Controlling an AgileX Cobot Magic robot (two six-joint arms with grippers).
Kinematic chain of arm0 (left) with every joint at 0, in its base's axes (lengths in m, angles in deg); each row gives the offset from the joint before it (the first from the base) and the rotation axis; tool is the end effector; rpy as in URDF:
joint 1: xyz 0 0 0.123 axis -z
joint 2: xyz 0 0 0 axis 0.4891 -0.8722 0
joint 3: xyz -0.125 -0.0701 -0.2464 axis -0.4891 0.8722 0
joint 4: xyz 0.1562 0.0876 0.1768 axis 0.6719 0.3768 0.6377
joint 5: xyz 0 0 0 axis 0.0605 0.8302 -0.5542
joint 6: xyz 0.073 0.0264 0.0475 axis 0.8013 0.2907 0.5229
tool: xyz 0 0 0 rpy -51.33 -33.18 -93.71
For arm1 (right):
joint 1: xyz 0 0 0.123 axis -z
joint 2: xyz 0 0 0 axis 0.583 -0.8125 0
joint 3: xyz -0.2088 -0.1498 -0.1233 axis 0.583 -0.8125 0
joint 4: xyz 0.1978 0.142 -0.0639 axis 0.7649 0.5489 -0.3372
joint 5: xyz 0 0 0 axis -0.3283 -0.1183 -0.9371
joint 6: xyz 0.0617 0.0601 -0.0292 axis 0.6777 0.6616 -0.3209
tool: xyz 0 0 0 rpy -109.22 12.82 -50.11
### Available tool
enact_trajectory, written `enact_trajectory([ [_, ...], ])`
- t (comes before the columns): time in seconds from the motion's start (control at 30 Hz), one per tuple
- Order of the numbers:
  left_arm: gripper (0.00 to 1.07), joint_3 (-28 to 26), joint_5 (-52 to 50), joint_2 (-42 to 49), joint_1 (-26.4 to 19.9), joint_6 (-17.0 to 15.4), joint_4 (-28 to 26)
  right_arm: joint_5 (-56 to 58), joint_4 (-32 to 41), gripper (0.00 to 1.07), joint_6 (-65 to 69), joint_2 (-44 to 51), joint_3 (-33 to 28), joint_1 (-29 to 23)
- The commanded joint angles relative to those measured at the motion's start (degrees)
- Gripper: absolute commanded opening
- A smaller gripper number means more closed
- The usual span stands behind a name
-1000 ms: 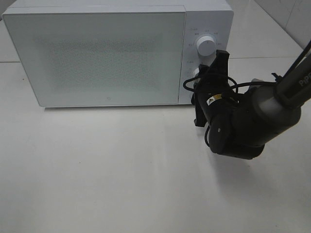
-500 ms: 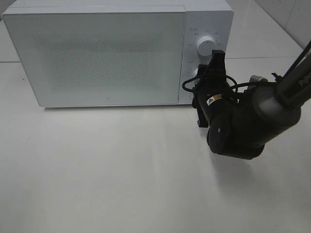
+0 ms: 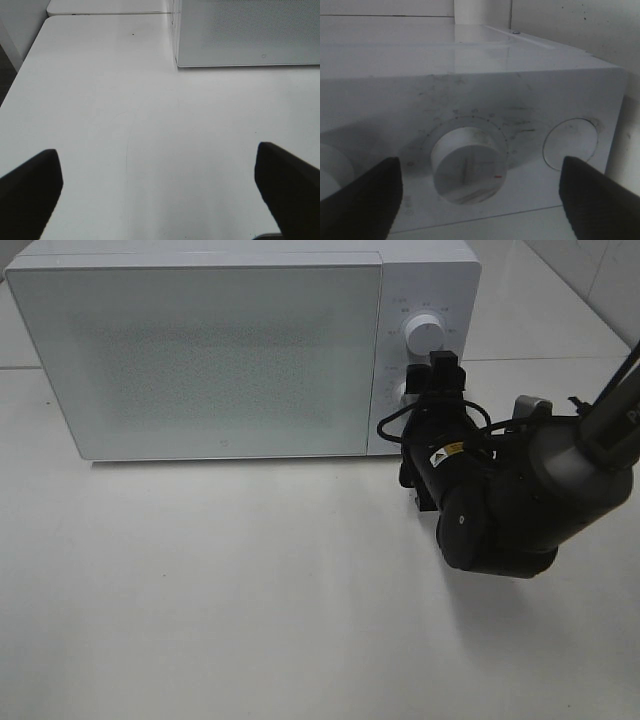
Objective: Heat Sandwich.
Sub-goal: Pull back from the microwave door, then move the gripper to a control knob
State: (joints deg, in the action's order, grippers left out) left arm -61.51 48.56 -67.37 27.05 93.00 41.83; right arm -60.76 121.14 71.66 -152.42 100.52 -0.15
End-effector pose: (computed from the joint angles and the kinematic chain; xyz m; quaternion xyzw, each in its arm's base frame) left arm -0.0044 -0.0059 0.2784 0.0113 0.8469 -0.0094 0.5315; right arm 0.3098 0.1612 0.1107 0.5068 0.5432 0.4716 0.4751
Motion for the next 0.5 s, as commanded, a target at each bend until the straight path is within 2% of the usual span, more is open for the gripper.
enact_trajectory([
  [0.03, 1.01, 0.2, -0.1, 1.6, 0.1, -0.2, -0.2, -5.3, -2.8, 0.82, -1.1, 2.3, -1.5, 0.3],
  [0.5, 1.01, 0.2, -0.1, 1.6, 0.1, -0.2, -0.2, 0.4, -12.3, 0.76, -2.1, 9.2, -10.5, 0.3],
])
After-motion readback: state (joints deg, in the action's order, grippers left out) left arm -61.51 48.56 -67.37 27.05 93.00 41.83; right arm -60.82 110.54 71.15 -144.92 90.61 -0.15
